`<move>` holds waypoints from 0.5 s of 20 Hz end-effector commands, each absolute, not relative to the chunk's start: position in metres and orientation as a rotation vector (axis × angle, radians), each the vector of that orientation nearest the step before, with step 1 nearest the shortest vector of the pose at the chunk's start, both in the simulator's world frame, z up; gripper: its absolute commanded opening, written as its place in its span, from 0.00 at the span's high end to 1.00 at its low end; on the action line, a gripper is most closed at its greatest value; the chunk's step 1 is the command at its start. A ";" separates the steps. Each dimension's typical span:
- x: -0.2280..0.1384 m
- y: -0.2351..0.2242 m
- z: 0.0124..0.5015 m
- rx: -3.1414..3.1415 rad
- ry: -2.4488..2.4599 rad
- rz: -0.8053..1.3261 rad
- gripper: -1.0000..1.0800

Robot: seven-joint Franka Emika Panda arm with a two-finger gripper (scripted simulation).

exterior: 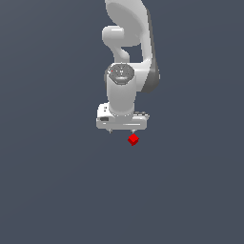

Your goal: Pick up the red cube and move it to a goal position.

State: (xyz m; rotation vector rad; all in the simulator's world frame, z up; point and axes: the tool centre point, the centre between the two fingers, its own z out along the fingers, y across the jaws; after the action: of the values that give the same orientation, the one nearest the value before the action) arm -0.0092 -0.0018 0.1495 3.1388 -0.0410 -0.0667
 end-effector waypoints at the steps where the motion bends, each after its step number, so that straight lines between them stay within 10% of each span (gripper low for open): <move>1: -0.009 -0.002 0.149 3.139 -0.041 -0.067 0.04; 10: -0.011 0.006 0.135 3.139 0.076 -0.059 0.04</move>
State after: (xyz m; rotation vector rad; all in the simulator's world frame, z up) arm -0.0101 0.0040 0.1391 3.1394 0.0440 -0.0603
